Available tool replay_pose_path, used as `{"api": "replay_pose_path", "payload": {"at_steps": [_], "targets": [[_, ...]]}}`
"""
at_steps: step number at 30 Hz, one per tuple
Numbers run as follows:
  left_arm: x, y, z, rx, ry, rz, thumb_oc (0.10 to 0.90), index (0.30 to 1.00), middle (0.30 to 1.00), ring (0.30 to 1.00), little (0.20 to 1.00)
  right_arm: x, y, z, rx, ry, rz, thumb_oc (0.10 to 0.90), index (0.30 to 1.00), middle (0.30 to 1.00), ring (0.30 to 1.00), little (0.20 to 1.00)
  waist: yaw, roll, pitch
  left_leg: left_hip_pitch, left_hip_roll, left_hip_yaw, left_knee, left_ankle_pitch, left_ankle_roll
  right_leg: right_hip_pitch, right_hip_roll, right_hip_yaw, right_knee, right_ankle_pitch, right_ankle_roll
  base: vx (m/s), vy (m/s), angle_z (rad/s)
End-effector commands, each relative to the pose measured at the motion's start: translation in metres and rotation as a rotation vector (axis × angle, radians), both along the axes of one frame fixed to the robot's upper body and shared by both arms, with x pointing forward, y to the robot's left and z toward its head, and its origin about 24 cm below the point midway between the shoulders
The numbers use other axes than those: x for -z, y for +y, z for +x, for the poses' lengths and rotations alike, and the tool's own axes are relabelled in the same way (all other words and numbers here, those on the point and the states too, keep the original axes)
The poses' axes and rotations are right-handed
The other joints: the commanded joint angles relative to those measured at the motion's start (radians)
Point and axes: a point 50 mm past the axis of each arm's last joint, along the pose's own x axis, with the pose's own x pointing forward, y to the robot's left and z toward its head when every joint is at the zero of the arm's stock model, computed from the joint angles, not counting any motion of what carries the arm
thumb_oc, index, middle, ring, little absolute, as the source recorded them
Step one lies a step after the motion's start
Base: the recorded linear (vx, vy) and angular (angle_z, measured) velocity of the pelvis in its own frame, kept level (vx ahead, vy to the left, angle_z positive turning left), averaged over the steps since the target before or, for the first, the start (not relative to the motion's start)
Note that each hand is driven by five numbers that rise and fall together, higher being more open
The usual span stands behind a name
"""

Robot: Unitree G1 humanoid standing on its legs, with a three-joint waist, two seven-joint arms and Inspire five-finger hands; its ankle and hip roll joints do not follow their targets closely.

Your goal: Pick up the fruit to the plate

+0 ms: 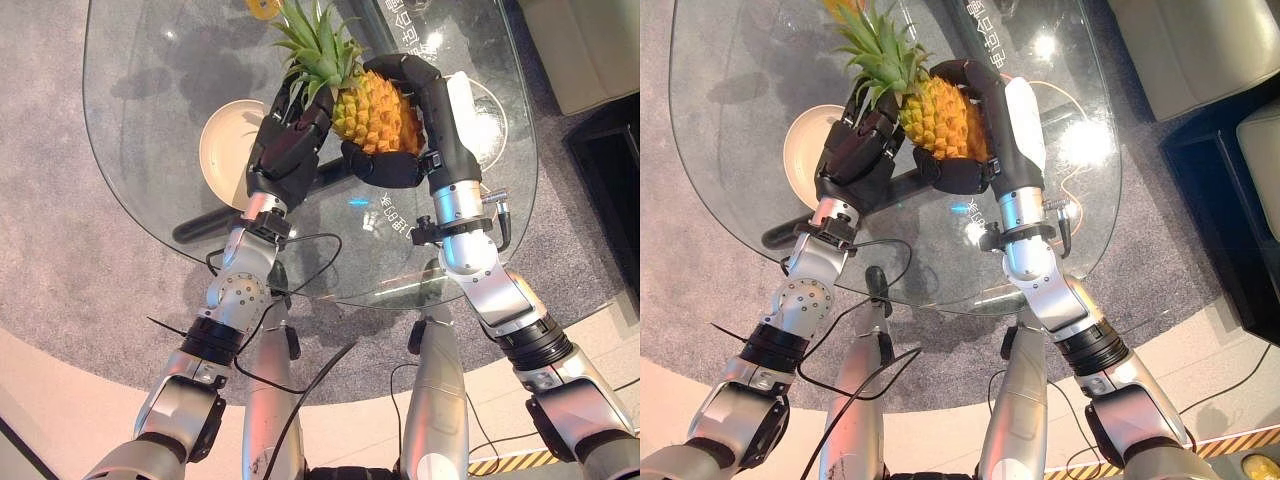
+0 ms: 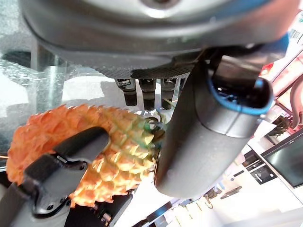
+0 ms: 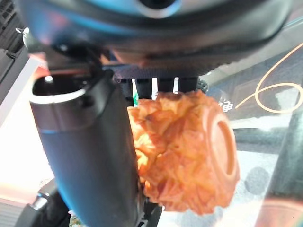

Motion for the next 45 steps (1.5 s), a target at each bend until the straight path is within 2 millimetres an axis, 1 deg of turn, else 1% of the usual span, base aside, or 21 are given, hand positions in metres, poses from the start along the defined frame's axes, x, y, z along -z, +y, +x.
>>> {"api": "replay_pose_path", "payload": {"at_steps": [1, 7, 18, 24, 30, 40, 45], "targets": [[-0.069, -0.024, -0.033, 0.155, -0.399, 0.053, 0.800, 0.900, 0.900, 0.900, 0.900, -0.055, 0.036, -0.045, -0.257, -0.294, 0.011, 0.100, 0.300, 0.300, 0.300, 0.200, -0.001, -0.002, -0.019, -0.048, -0.033, -0.054, 0.096, -0.047, 0.034, 0.023, -0.005, -0.090, 0.001, 0.016, -0.034, 0.00, 0.000, 0.00], [-0.071, -0.025, -0.033, 0.152, -0.412, 0.070, 0.800, 0.900, 0.900, 0.900, 0.900, -0.054, 0.035, -0.044, -0.241, -0.296, 0.024, 0.100, 0.300, 0.300, 0.300, 0.200, -0.005, -0.002, -0.019, -0.048, -0.034, -0.053, 0.096, -0.048, 0.035, 0.021, -0.002, -0.085, 0.002, 0.015, -0.034, 0.00, 0.000, 0.00], [-0.074, -0.025, -0.035, 0.162, -0.455, 0.112, 0.800, 0.900, 0.900, 0.900, 0.900, -0.050, 0.025, -0.036, -0.171, -0.255, 0.051, 0.100, 0.300, 0.300, 0.300, 0.200, -0.007, 0.000, -0.019, -0.044, -0.033, -0.050, 0.086, -0.044, 0.035, 0.021, -0.003, -0.083, -0.003, 0.017, -0.033, 0.00, 0.000, 0.00], [-0.074, -0.019, -0.031, 0.121, -0.439, 0.085, 0.800, 0.900, 0.900, 0.900, 0.900, -0.051, 0.019, -0.036, -0.132, -0.284, 0.107, 0.100, 0.300, 0.300, 0.300, 0.200, -0.010, -0.002, -0.019, -0.044, -0.033, -0.048, 0.082, -0.044, 0.036, 0.020, -0.001, -0.083, -0.007, 0.019, -0.032, 0.00, 0.000, 0.00], [-0.074, -0.018, -0.031, 0.104, -0.435, 0.074, 0.800, 0.900, 0.900, 0.900, 0.900, -0.053, 0.012, -0.036, -0.097, -0.312, 0.149, 0.100, 0.300, 0.300, 0.300, 0.200, -0.012, -0.003, -0.019, -0.044, -0.033, -0.045, 0.078, -0.044, 0.037, 0.017, 0.001, -0.082, -0.006, 0.017, -0.032, 0.00, 0.000, 0.00], [-0.075, -0.016, -0.031, 0.105, -0.441, 0.087, 0.800, 0.900, 0.900, 0.900, 0.900, -0.053, 0.001, -0.034, -0.038, -0.326, 0.216, 0.100, 0.300, 0.300, 0.300, 0.200, -0.016, -0.003, -0.019, -0.040, -0.031, -0.042, 0.074, -0.044, 0.037, 0.019, 0.003, -0.080, -0.009, 0.017, -0.032, 0.00, 0.000, 0.00], [-0.075, -0.016, -0.031, 0.107, -0.447, 0.093, 0.800, 0.900, 0.900, 0.900, 0.900, -0.052, 0.000, -0.034, -0.037, -0.326, 0.217, 0.100, 0.300, 0.300, 0.300, 0.200, -0.019, -0.003, -0.019, -0.037, -0.031, -0.038, 0.071, -0.043, 0.037, 0.022, 0.004, -0.079, -0.013, 0.018, -0.033, 0.00, 0.000, 0.00]]}}
